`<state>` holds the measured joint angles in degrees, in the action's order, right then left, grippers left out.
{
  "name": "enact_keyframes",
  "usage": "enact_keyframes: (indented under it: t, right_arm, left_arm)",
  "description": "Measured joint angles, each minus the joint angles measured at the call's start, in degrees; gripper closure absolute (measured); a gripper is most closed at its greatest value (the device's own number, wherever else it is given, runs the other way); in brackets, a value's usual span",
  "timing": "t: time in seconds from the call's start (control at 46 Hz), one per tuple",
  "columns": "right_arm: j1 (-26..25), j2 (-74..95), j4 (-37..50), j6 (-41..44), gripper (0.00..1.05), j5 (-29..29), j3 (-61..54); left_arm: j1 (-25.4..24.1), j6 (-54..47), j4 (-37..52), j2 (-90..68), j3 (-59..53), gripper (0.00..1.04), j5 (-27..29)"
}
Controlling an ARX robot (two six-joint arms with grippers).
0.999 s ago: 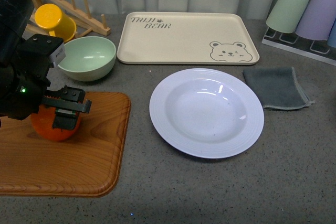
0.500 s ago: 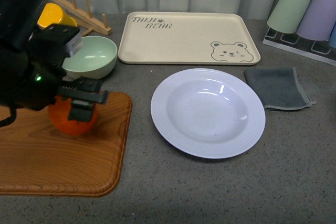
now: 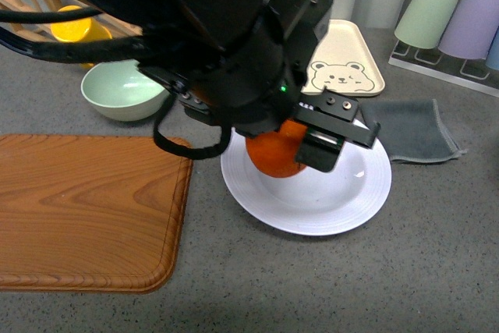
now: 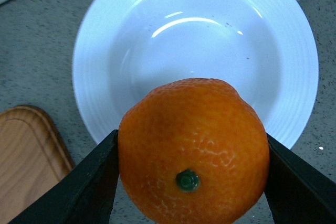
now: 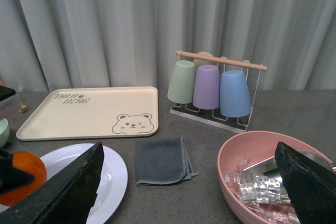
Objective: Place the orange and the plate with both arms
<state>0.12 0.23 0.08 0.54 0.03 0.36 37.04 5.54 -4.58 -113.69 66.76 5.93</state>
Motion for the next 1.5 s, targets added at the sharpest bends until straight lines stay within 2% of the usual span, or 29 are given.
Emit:
enact_keyframes:
  t: [0.304,0.652,1.042,1.086,1.303,1.499]
  right_arm:
    - [0.0,0.0,0.0,0.0,0.09,0.0,0.0]
    - [0.0,0.0,0.0,0.0,0.09,0.0,0.0]
    - [0.0,0.0,0.0,0.0,0.09,0.0,0.0]
    - [0.0,0.0,0.0,0.0,0.09,0.0,0.0]
    - [0.0,0.0,0.0,0.0,0.09,0.0,0.0]
    - [0.0,0.0,0.0,0.0,0.09,0.0,0.0]
  left_arm:
    - [4.1,2.5,0.3,-7.5,5.6,0.36,1.2]
    - [2.9,3.4,-0.6,-16.0,14.0,0.36,2.9]
    - [1.8,3.6,-2.1,-18.4,16.3,0.36,3.0]
    - [1.8,3.6,-2.1,-18.4,16.3,0.34,3.0]
    - [1.8,3.3,-2.0,-17.9,16.3,0.05,3.0]
    - [0.2,2.2,2.5,-10.8,13.2,0.06,4.2]
